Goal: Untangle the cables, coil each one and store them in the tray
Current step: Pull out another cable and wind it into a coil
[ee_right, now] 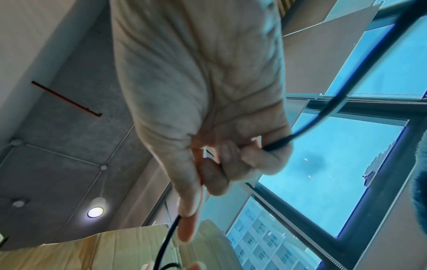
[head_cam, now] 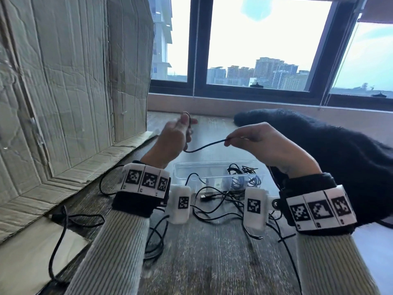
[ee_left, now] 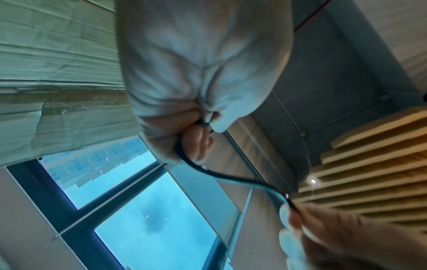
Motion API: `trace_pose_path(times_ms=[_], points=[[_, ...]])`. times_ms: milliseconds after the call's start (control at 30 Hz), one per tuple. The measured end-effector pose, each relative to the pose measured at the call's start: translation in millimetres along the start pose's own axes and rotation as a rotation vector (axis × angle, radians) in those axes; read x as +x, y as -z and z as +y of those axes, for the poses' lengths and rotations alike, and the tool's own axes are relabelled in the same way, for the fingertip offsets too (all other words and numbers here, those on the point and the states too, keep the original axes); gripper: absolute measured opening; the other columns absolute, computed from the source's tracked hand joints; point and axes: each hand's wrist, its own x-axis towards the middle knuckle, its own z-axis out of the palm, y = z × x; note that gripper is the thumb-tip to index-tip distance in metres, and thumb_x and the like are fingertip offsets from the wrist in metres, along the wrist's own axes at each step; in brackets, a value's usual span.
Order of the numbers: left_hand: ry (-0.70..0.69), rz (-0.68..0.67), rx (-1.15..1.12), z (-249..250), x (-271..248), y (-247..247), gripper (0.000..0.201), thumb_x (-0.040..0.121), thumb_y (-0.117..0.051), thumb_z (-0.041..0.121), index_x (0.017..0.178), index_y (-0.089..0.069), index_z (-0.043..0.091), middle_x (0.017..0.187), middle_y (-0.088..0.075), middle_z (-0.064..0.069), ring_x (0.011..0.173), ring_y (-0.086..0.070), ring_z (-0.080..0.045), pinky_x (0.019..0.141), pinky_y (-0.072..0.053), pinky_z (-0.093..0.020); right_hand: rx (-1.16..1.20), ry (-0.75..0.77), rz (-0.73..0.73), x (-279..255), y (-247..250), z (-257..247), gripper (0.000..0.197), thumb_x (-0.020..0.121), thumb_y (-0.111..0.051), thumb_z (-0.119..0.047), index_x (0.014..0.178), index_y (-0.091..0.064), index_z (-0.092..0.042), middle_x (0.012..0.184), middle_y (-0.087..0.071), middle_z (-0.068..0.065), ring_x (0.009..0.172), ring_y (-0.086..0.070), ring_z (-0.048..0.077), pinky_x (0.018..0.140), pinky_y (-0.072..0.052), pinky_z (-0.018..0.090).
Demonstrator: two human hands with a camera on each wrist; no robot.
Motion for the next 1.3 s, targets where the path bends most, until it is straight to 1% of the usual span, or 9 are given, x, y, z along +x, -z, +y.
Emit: trace_pose_path(times_ms=[133, 267, 433, 600, 700, 900, 1100, 1200, 1300], points=[[-0.013, -0.200, 0.345, -2, -6, -12, 0.047, 0.105, -0.024, 0.033, 0.102, -0.065, 0.009, 0.074, -0.044, -0.004, 0.058, -0.037, -0.011, 0.053, -0.033, -0.024, 0.026, 0.098, 0.078, 7, -9, 0, 0.018, 0.090, -0.062, -0.016, 0.083, -0.076, -0.024, 0.088, -0.073, 0.010, 0.091, -0.061, 0.042, 0.087, -0.049, 0.054], [0.030, -0.304, 0.351, 6, -11, -18, 0.078, 0.095, -0.006, 0.060, 0.094, -0.068, 0.013, 0.078, -0.046, 0.000, 0.066, -0.040, -0.012, 0.060, -0.033, -0.023, 0.006, 0.090, 0.174, 12, -11, 7, 0.018, 0.090, -0.062, -0.017, 0.081, -0.075, -0.026, 0.081, -0.072, -0.007, 0.078, -0.063, 0.015, 0.078, -0.051, 0.039], [-0.002, -0.458, 0.351, 7, -14, -21, 0.024, 0.101, -0.042, 0.024, 0.092, -0.059, 0.009, 0.064, -0.042, 0.009, 0.040, -0.041, 0.007, 0.043, -0.030, -0.005, 0.108, 0.054, 0.286, 15, -16, 13, 0.006, 0.084, -0.070, -0.017, 0.084, -0.075, -0.021, 0.074, -0.069, -0.003, 0.065, -0.055, 0.011, 0.065, -0.047, 0.024], [-0.067, -0.223, 0.008, 3, -10, -15, 0.031, 0.103, -0.036, 0.023, 0.075, -0.049, 0.016, 0.066, -0.047, 0.004, 0.056, -0.046, 0.001, 0.058, -0.038, -0.014, 0.283, -0.040, 0.396, 14, -13, 14, 0.013, 0.084, -0.071, -0.026, 0.087, -0.071, -0.014, 0.063, -0.054, 0.003, 0.054, -0.041, 0.013, 0.051, -0.036, 0.024], [0.033, -0.119, -0.406, 3, -5, -15, 0.029, 0.103, -0.034, 0.026, 0.080, -0.050, 0.016, 0.099, -0.071, -0.004, 0.097, -0.067, -0.012, 0.087, -0.052, -0.027, 0.402, -0.054, 0.316, 11, -14, 9, 0.011, 0.089, -0.065, -0.025, 0.091, -0.072, -0.017, 0.066, -0.055, -0.004, 0.052, -0.041, 0.008, 0.050, -0.036, 0.022], [0.075, 0.002, -0.829, 9, 1, -23, 0.032, 0.105, -0.021, 0.029, 0.090, -0.046, 0.016, 0.124, -0.064, -0.010, 0.122, -0.056, -0.025, 0.111, -0.033, -0.049, 0.127, -0.131, 0.015, 11, -29, 0, 0.023, 0.095, -0.054, -0.019, 0.085, -0.074, -0.017, 0.057, -0.055, -0.007, 0.048, -0.040, 0.011, 0.050, -0.034, 0.026], [0.063, 0.097, -1.002, 6, 2, -13, 0.032, 0.105, -0.025, 0.030, 0.081, -0.042, 0.016, 0.060, -0.045, 0.004, 0.055, -0.050, -0.008, 0.074, -0.058, -0.048, -0.052, -0.152, -0.110, 6, -28, -6, 0.034, 0.093, -0.057, -0.038, 0.079, -0.074, -0.012, 0.055, -0.039, -0.001, 0.035, -0.027, 0.005, 0.037, -0.026, 0.015], [0.025, 0.195, -0.702, 1, 5, -8, 0.021, 0.106, -0.025, 0.025, 0.096, -0.040, 0.016, 0.058, -0.036, 0.005, 0.043, -0.033, -0.004, 0.040, -0.037, -0.017, 0.000, -0.082, -0.146, 1, -18, -11, 0.020, 0.091, -0.062, -0.027, 0.084, -0.075, -0.014, 0.051, -0.049, -0.009, 0.040, -0.030, 0.004, 0.041, -0.028, 0.018], [-0.122, 0.161, -0.205, -7, 4, -11, 0.024, 0.105, -0.026, 0.022, 0.114, -0.048, 0.016, 0.065, -0.040, 0.004, 0.044, -0.036, 0.000, 0.041, -0.031, -0.015, 0.042, -0.003, -0.113, 0, -14, -14, 0.017, 0.093, -0.060, -0.018, 0.090, -0.076, -0.016, 0.060, -0.065, -0.019, 0.043, -0.046, 0.008, 0.044, -0.040, 0.023]])
